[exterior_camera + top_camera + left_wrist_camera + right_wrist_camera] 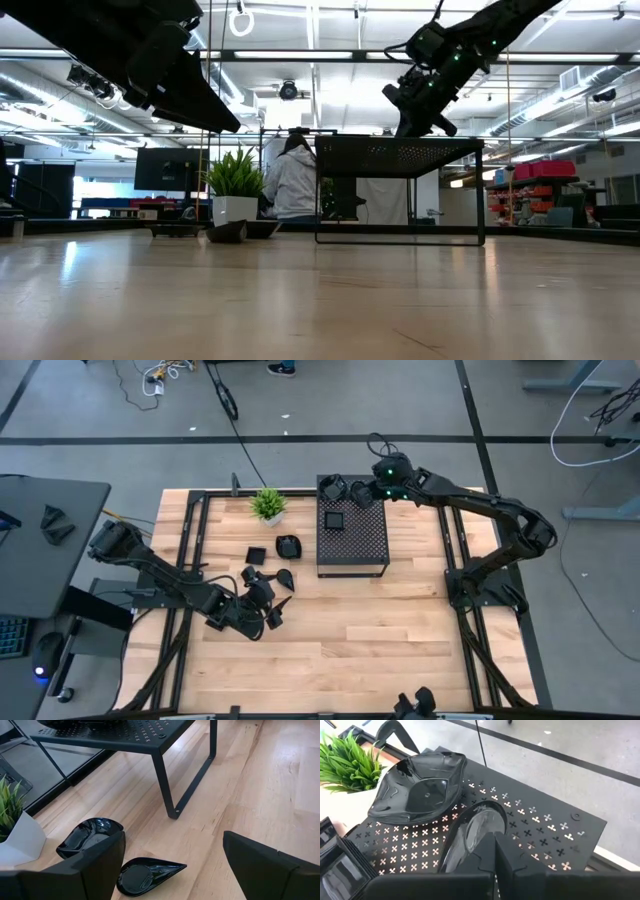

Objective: Pick & Place Mini shaped plates
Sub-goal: Stack the bottom drop shaped plate on top of the drop shaped plates on the shelf

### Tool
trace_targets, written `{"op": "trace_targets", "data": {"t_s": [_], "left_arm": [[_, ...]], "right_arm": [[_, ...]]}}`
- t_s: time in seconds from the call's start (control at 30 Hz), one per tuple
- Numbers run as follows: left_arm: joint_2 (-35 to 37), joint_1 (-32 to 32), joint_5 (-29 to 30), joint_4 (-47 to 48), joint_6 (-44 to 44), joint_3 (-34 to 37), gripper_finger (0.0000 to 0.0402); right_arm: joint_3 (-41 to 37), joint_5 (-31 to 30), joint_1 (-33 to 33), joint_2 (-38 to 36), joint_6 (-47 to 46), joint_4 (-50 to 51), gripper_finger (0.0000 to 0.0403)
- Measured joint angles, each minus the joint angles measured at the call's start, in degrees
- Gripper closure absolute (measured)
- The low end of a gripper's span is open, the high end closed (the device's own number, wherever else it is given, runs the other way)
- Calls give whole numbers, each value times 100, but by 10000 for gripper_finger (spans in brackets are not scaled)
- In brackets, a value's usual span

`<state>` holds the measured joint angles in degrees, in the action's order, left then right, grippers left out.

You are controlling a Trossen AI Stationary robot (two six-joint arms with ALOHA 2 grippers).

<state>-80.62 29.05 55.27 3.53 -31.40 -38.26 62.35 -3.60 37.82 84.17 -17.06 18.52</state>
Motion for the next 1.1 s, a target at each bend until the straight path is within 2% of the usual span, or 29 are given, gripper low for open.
{"op": "trace_targets", "data": {"t_s": [1.1], "left_arm": [[0, 1, 0, -2, 0, 0, 60]], "right_arm": [[-87, 52, 72, 2, -104, 102, 399]]}}
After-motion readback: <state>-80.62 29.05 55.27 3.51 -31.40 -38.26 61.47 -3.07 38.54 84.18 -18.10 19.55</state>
